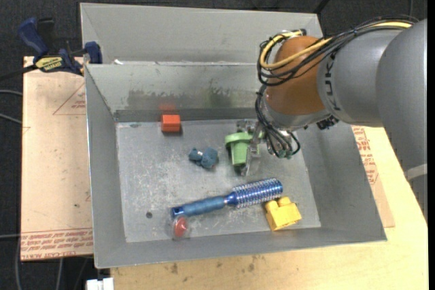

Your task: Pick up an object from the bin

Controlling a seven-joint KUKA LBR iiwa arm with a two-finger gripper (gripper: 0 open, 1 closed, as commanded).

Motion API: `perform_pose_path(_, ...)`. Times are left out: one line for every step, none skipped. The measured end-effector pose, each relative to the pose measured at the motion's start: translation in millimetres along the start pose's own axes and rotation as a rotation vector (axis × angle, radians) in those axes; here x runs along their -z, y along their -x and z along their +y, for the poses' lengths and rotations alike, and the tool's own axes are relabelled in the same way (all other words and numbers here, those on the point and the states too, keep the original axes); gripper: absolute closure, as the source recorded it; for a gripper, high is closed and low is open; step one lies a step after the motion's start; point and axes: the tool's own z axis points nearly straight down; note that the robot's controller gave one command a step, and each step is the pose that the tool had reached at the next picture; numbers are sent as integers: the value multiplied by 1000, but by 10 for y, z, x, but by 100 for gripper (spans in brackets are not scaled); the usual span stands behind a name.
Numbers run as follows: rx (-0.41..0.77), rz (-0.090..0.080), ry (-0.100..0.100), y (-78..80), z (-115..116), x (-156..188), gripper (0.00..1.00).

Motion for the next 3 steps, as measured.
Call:
perform_pose_path(0,3,0,-10,0,-14,0)
perform_pose_path(0,-1,0,1,-1,0,100)
perform_pose_path(19,-4,-1,198,-99,1532,100)
